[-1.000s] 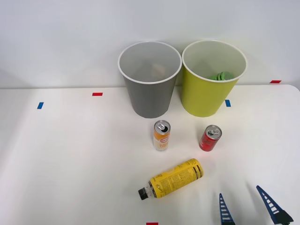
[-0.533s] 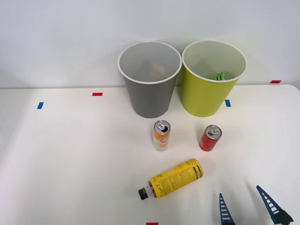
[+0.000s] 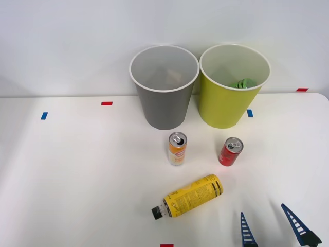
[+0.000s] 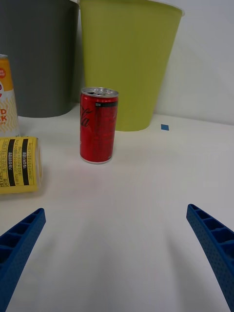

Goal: Put cans in the gray bin, plastic bottles in the light green bin

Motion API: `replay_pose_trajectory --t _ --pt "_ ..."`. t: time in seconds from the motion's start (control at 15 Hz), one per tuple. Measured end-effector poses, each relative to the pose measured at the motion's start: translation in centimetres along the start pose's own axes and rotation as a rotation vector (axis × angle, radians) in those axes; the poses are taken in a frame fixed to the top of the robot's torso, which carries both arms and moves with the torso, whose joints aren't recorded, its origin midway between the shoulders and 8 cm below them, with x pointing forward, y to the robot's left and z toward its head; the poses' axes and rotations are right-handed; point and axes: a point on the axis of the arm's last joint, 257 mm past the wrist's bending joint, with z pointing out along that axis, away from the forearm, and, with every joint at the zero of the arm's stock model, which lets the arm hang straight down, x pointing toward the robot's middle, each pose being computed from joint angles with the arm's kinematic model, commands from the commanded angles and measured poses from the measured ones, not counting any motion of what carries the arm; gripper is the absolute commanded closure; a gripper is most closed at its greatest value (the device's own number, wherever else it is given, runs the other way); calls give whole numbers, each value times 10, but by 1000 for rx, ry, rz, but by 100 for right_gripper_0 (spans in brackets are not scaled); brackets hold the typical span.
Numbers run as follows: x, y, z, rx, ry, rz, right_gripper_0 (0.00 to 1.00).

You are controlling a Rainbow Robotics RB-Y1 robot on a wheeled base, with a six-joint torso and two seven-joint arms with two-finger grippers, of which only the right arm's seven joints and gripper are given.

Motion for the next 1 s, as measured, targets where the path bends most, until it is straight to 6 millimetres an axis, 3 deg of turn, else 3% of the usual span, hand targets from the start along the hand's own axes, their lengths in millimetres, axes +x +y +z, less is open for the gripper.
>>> replay_pose_trajectory --t 1.0 --pt "0 0 0 0 0 0 0"
